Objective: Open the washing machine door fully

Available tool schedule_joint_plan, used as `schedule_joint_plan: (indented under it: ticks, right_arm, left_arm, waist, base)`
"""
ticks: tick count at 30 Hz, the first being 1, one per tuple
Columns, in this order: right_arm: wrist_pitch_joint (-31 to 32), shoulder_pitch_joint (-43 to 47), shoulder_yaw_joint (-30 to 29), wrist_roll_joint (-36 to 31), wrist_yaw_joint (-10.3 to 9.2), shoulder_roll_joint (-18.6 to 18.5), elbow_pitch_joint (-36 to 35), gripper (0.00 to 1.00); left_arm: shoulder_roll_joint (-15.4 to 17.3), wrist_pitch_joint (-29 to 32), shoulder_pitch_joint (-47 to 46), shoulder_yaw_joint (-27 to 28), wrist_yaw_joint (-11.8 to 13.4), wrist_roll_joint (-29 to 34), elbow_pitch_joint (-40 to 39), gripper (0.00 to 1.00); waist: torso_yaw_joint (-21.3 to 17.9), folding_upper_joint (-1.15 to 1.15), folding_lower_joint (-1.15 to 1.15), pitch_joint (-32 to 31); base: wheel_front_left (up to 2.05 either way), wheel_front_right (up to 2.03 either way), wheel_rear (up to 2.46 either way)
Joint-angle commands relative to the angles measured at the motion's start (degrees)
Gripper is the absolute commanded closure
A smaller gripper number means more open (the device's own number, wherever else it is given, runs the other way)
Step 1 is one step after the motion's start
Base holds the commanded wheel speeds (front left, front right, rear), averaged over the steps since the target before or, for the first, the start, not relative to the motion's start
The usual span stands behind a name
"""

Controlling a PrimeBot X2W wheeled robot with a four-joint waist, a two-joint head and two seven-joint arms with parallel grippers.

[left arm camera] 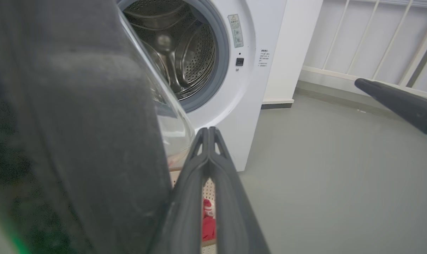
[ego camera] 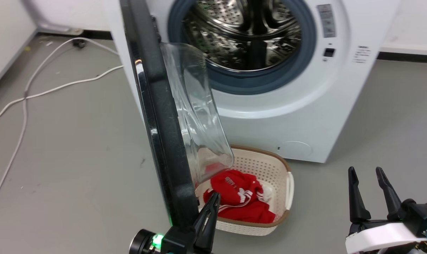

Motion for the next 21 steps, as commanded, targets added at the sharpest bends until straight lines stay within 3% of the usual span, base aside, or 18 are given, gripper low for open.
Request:
schedule_joint_plan:
  ticks: [1, 13, 21]
  right_arm:
    - [0.05, 0.50, -0.44, -0.28, -0.03, 0.08, -0.30, 0.00]
    - [0.70, -0.61, -1.32, -1.09, -0.03, 0.07, -1.25, 0.00]
    - [1.16, -1.70, -1.31, -1.44, -0.04, 0.06, -1.72, 0.00]
  left_arm:
    - [1.18, 0.52, 1.71, 0.79, 1.06, -0.12, -1.67, 1.00]
    - [3.38, 1.76, 5.48, 2.74, 4.63, -0.61, -7.33, 1.00]
    - [5.40, 0.86, 4.38, 7.57, 6.40, -1.61, -6.57, 1.00]
  waist:
    - [3.69, 0.00, 0.01, 0.44]
    - [12.60, 0.00, 0.01, 2.50]
    - [14.96, 0.00, 0.01, 3.96]
  base:
    - [0.00, 0.00, 0.00]
    - [0.00, 0.00, 0.00]
    - [0.00, 0.00, 0.00]
